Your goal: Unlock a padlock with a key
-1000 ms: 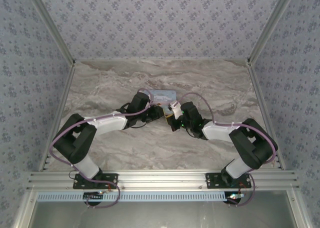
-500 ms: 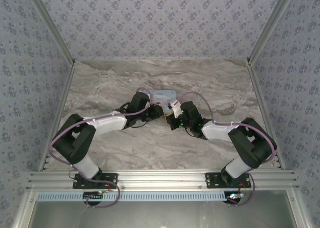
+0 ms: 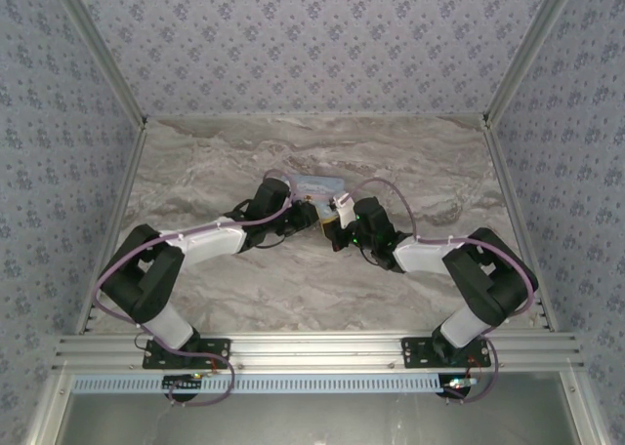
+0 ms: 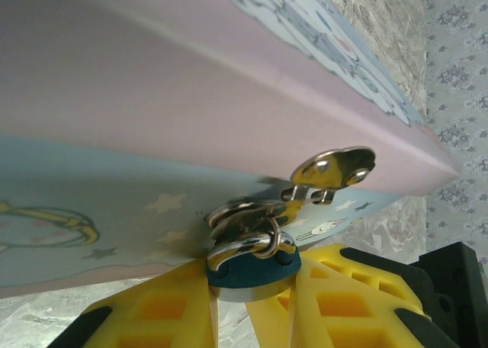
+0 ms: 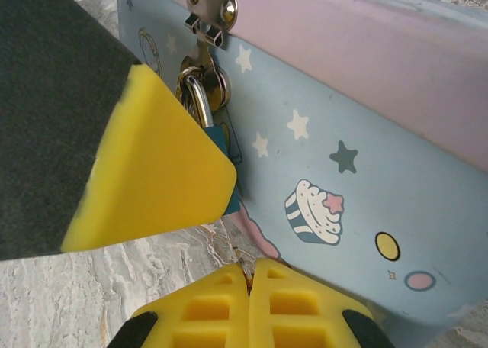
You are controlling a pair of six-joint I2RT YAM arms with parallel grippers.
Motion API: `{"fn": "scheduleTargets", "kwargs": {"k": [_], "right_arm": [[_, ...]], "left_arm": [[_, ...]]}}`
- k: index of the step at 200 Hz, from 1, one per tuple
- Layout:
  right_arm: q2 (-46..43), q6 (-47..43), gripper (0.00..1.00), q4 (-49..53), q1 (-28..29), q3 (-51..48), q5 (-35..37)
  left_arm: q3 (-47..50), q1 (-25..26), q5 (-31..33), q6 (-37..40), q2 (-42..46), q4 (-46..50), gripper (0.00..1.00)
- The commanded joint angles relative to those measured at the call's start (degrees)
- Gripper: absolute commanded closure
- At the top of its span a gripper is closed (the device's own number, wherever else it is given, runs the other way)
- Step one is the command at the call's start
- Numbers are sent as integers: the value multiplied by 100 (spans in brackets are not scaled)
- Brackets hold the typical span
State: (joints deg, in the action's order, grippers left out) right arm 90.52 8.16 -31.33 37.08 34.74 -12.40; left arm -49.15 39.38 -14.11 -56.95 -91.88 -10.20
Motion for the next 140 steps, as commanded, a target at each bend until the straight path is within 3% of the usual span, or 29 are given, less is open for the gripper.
{"fn": "scheduleTargets", "kwargs": {"k": [1,140], "right_arm": [[105,32,100,-565,-58,43,92],[321,171,100,-884,-210,311,-584]], "left_arm": [[-154,85,-434,-36,282,-27,76],[-147,88,-452,-36,440,97,76]]}}
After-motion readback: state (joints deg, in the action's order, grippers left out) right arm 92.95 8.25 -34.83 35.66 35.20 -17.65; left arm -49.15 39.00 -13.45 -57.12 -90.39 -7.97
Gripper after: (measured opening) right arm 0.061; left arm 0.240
